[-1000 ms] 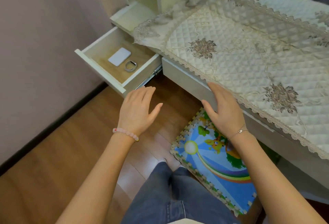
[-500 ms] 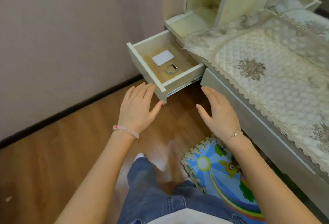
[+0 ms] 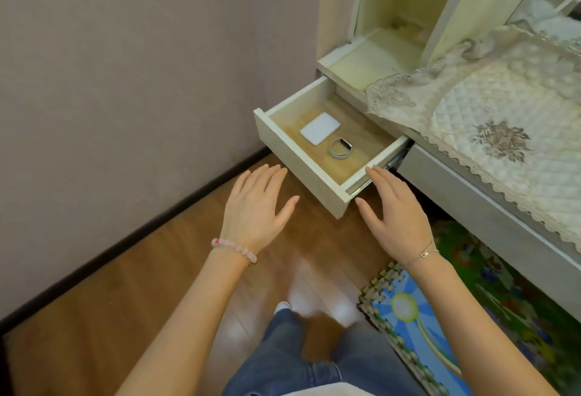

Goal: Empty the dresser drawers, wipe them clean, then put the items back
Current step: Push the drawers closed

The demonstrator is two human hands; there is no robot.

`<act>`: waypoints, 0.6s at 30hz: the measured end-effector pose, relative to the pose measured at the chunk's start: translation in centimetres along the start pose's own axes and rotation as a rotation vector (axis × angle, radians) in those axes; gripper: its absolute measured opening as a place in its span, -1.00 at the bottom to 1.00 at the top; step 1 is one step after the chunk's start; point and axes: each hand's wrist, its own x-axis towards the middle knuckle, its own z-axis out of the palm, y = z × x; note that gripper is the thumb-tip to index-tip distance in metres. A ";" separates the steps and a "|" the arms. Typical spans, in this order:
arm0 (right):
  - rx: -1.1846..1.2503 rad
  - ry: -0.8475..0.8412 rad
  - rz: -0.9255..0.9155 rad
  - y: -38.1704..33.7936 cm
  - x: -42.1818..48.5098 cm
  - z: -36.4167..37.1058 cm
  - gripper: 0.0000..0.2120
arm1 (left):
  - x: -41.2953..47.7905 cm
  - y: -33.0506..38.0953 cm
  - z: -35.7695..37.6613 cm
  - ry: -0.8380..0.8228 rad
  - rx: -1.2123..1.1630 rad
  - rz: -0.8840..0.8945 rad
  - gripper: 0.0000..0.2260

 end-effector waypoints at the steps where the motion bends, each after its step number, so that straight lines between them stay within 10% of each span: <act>1: 0.012 0.015 0.021 -0.4 0.3 0.3 -0.50 | 0.4 -0.7 0.0 -0.009 -0.012 0.013 -0.55; 18: 0.017 -0.027 0.185 4.7 10.2 2.8 -0.49 | 12.6 -1.7 5.8 -0.101 -0.071 0.163 -0.58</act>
